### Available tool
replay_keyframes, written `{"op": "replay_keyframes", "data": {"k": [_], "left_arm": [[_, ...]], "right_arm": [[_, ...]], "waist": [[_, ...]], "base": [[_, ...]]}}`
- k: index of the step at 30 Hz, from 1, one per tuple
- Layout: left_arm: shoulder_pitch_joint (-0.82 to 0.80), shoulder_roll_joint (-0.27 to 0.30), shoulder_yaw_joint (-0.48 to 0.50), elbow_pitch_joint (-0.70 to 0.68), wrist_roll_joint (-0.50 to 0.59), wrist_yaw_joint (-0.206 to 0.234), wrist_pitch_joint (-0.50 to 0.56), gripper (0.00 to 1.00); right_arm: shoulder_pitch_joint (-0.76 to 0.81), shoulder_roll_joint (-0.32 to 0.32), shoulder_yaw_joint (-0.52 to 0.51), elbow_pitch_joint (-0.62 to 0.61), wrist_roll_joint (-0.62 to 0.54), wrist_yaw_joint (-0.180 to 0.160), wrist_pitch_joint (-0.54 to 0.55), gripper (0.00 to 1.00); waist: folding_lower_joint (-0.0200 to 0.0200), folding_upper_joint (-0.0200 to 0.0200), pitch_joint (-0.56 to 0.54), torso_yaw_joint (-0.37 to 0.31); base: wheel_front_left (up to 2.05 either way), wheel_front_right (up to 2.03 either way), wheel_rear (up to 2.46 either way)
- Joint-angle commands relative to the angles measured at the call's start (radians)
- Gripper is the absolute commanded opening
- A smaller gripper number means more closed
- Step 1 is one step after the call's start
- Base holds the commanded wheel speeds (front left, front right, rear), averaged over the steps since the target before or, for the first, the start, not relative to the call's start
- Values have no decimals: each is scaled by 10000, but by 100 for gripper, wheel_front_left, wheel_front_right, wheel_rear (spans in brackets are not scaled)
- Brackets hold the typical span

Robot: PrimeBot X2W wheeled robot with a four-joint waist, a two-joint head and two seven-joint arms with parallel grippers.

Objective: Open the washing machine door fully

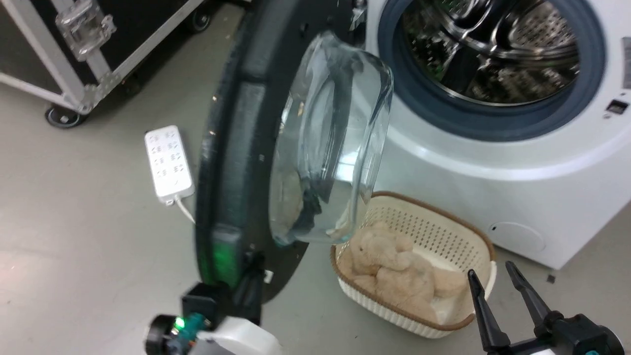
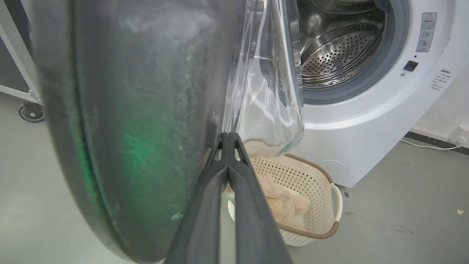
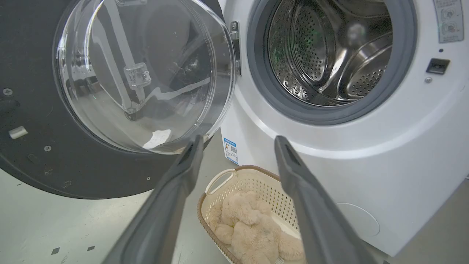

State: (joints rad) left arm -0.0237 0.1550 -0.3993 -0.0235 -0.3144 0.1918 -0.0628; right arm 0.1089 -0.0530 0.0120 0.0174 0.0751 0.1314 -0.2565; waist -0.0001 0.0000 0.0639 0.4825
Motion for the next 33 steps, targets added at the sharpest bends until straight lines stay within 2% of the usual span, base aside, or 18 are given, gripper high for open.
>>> {"op": "replay_keyframes", "data": {"k": [1, 5, 8, 13, 17, 20, 28, 33], "left_arm": [[-250, 112, 200, -28, -169, 26, 99, 0], [-686, 535, 882, -45, -548, -21, 356, 0], [-1115, 957, 1396, 26, -841, -212, 450, 0], [-1897, 1710, 2550, 585, -1454, -355, 574, 0], [-2461, 2530, 3488, 1410, -1710, -406, 475, 0], [-2942, 2924, 4033, 2132, -2094, -610, 403, 0], [-4083, 3716, 4822, 4490, -2493, -937, -91, 0], [-4415, 3971, 4952, 5475, -2485, -1154, -679, 0]], "right_arm": [[-160, 28, 2, -33, -93, -7, 15, 100], [-333, 28, 23, -199, -287, -7, 135, 100], [-536, -17, 30, -340, -401, -7, 260, 100], [-937, -399, 141, -538, -451, -7, 461, 100], [-1211, -598, 78, -666, -364, -7, 633, 100], [-1374, -718, 25, -781, -312, -7, 707, 100], [-1565, -861, -17, -838, -206, -7, 758, 100], [-1538, -780, -63, -731, -185, -7, 674, 100]], "waist": [[1, 0, 259, 173], [1, 0, 758, 198], [1, 0, 1248, 115], [1, 0, 2053, -131], [1, 0, 2540, -435], [1, 0, 2821, -622], [1, 0, 3031, -1025], [1, 0, 2847, -1196]], "base": [[0, 0, 0], [0, 0, 0], [0, 0, 0], [0, 0, 0], [0, 0, 0], [0, 0, 0], [0, 0, 0], [0, 0, 0]]}}
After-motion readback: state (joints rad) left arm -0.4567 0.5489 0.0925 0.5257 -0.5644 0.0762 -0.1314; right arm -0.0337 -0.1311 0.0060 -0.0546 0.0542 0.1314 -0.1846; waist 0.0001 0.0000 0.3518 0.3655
